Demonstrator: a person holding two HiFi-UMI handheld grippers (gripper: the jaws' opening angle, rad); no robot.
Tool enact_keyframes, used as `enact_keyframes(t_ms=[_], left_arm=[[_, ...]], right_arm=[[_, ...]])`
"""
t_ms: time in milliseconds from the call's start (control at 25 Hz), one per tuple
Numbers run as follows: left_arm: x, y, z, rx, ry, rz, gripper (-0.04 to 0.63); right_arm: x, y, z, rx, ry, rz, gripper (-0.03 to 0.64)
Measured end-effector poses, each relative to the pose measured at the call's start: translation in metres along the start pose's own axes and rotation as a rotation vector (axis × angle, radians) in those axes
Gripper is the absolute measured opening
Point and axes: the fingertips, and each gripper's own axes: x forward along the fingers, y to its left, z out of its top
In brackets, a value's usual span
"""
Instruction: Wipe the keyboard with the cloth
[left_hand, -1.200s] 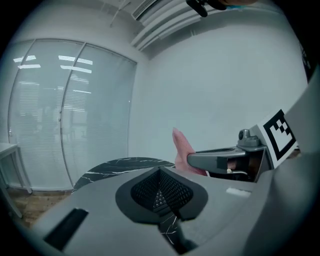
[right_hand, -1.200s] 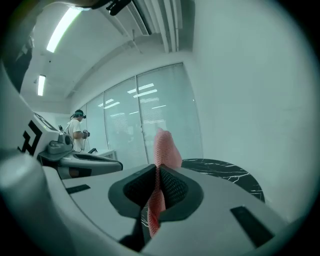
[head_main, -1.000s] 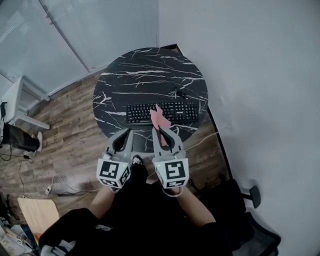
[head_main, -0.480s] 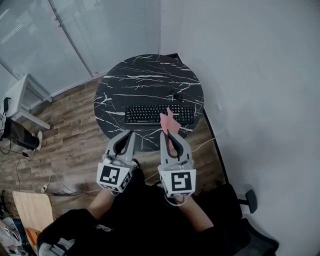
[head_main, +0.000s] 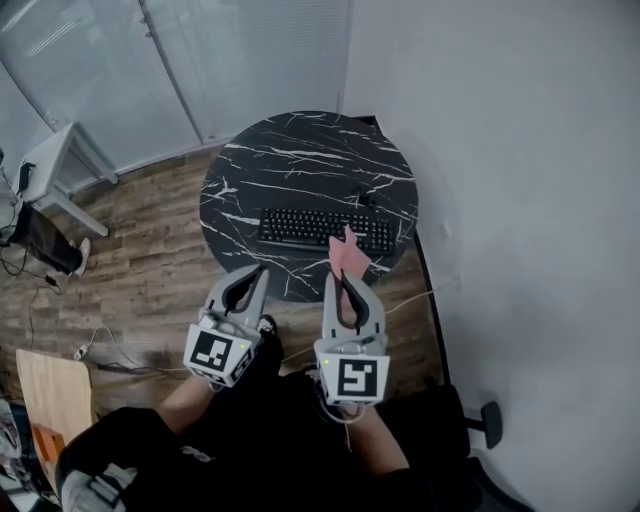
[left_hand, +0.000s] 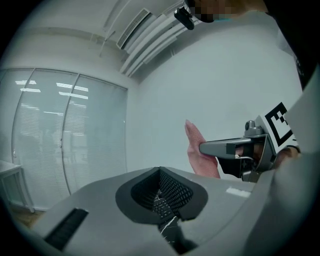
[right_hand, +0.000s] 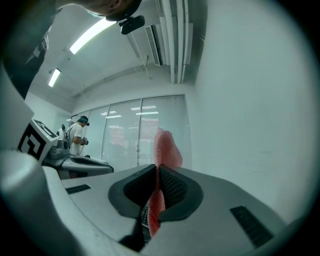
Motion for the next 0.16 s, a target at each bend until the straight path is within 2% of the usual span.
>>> enact_keyframes(t_ms=[160], left_arm=[[-0.0009,-0.0079,-0.0005,-0.005,-0.002,0.001,-0.002]], right_arm=[[-0.004,-0.0029,-0.0001,0.011,0.011,0.006,0.011]])
